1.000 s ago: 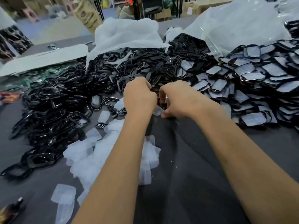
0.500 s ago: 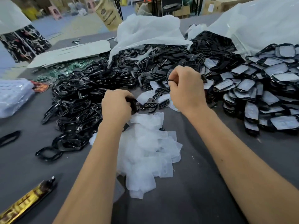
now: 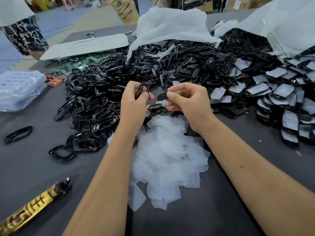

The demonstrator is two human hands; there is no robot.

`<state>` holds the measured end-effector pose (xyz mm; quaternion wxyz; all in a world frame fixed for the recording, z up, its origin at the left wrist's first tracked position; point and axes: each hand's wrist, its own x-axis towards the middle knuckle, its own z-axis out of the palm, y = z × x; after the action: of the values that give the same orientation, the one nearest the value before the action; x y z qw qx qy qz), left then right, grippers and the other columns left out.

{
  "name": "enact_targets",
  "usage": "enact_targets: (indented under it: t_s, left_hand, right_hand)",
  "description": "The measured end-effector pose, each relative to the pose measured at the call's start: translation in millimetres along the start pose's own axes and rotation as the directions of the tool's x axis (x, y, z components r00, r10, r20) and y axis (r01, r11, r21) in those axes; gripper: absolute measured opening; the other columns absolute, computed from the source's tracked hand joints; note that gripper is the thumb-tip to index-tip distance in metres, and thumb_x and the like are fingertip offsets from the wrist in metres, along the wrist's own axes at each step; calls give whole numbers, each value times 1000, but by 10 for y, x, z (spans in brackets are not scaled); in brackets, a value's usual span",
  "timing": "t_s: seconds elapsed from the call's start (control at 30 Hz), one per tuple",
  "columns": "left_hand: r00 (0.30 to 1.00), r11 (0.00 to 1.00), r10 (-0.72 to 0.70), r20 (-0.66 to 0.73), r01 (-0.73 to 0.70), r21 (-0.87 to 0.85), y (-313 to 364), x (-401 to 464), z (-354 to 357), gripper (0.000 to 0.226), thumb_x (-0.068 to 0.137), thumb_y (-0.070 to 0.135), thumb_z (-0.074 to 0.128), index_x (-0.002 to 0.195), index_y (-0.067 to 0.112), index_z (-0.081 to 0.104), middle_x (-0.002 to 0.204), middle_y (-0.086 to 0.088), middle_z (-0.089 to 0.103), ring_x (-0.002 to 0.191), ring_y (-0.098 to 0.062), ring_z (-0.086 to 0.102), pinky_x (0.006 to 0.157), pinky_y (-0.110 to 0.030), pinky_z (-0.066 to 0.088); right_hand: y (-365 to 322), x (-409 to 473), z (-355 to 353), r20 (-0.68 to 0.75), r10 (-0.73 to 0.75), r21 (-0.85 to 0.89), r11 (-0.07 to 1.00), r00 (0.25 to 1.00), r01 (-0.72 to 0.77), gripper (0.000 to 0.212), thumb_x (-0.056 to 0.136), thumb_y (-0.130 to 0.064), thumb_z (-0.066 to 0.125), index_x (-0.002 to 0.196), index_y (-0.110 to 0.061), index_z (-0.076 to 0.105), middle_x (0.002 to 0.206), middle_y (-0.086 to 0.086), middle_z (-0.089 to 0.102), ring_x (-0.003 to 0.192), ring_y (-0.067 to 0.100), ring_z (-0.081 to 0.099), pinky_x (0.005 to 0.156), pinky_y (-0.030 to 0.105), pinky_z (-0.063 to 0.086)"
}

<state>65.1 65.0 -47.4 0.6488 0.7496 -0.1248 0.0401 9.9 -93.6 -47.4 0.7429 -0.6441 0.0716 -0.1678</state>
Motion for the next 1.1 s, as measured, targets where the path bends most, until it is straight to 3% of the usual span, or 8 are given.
enact_targets:
  t_s: [0.1,0.17,0.3,0.47,0.63,0.73,0.83,1.1]
  left_hand:
    - [999,994,-46,19,48,-96,44,-10,9,11,94,28,51,89,21,46,84,-7,52,57,-8,36,46,-22,33]
    - [996,976,-87,20,89,-201,60,-13,18,17,98,34,47,90,19,46,82,-3,52,56,-7,34,45,-21,31]
    - [993,968,-116,-17,109,-228,52,-6,15,11,103,10,46,99,15,55,86,-2,57,54,-6,44,52,-25,41]
    - [994,979,-23,-105,1,-204,71,-24,0,28,98,-5,55,108,16,70,107,-7,69,66,-11,63,66,-25,55]
    - [989,989,4,-147,-26,-148,54,-38,31,41,99,-10,49,116,23,67,100,-8,78,73,-20,77,72,-30,62]
    - [984,993,0,-178,-22,-119,17,-55,70,24,96,-10,59,110,6,68,93,-11,78,80,-19,79,78,-39,65]
    - [992,991,-13,-128,-4,-132,0,-66,116,17,94,-11,64,102,1,73,88,-12,79,81,-22,79,75,-33,64]
    - [997,980,-74,-1,72,-186,27,-80,137,32,101,-9,50,94,9,76,90,-11,76,77,-22,78,71,-25,62]
  right_hand:
    - [-10,12,3,-37,27,72,997,999,-24,7,95,11,64,99,8,69,72,16,72,63,22,75,60,24,61]
    - [-7,8,6,-43,35,88,996,998,-31,9,96,12,62,101,9,69,74,16,73,65,23,75,62,24,61]
    - [-11,-5,-11,-46,13,88,996,999,-9,10,94,12,65,102,9,69,78,17,73,69,24,76,63,25,61]
    - [-18,-9,-28,-62,1,105,995,998,6,11,93,11,67,99,3,70,77,15,73,68,23,76,61,24,60]
    - [-16,-15,-39,-56,-15,103,994,998,21,10,92,9,69,97,0,71,79,15,74,68,22,76,59,25,60]
    - [-13,-24,-38,-44,-43,76,996,998,46,9,92,5,71,99,-2,72,79,13,76,69,21,76,56,26,58]
    - [5,-32,-31,-33,-68,30,997,997,69,7,92,3,74,97,-1,73,75,8,75,68,21,76,52,26,57]
    - [71,-15,-2,-48,-107,-120,988,993,101,7,87,1,78,88,-4,74,66,7,73,56,20,70,49,27,57]
